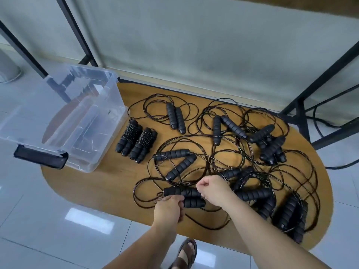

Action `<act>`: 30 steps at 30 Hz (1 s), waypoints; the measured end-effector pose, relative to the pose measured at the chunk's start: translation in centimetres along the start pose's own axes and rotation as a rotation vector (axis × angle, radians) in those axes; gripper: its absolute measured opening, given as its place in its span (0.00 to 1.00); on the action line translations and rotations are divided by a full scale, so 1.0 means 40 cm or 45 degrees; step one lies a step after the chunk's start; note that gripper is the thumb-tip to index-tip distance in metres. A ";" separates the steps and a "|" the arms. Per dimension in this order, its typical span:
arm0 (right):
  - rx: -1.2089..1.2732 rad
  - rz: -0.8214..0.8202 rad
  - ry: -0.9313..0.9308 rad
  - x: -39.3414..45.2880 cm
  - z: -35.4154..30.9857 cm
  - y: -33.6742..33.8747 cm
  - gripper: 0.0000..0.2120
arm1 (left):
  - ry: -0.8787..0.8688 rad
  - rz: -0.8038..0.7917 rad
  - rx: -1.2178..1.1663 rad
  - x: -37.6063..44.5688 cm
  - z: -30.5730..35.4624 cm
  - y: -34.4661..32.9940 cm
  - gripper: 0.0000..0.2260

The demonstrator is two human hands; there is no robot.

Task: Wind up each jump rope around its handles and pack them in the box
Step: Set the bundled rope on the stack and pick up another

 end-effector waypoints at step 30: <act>-0.818 -0.123 0.669 0.124 -0.068 -0.119 0.21 | 0.150 0.771 -0.617 0.154 -0.236 -0.098 0.20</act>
Point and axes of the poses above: each hand's wrist, its own x-axis towards the middle knuckle, its own y-axis out of the back of the hand, z = x × y, the point moved 5 cm from there along x, towards the middle knuckle, and after that the axes turned 12 degrees about -y, right-handed, at the moved point
